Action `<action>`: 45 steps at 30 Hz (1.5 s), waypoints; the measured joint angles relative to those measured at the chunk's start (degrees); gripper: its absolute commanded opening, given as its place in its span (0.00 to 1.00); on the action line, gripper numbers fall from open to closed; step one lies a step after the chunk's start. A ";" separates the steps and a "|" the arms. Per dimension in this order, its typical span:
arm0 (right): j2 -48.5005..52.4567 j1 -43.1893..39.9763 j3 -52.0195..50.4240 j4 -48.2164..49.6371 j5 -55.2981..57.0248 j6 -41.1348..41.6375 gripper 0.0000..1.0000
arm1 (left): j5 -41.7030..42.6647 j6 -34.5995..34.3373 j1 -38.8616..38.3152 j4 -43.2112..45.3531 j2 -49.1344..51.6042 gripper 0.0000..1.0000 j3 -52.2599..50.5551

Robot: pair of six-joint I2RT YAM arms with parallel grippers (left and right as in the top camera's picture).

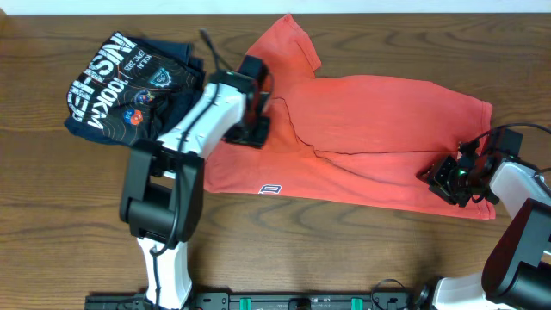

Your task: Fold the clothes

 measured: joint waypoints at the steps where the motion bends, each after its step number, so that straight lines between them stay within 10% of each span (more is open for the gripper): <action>1: 0.00 0.00 0.00 0.00 0.04 0.02 0.43 | -0.28 -0.13 1.05 -0.92 -0.24 0.24 -0.26; 24: -1.20 -17.20 0.94 0.90 -6.10 -0.72 0.46 | 1.70 -0.59 16.04 4.13 -4.35 0.15 -17.18; 45: -1.20 -14.16 1.05 16.83 0.17 -4.02 0.52 | 2.60 -0.63 16.33 4.81 -4.68 0.17 -17.64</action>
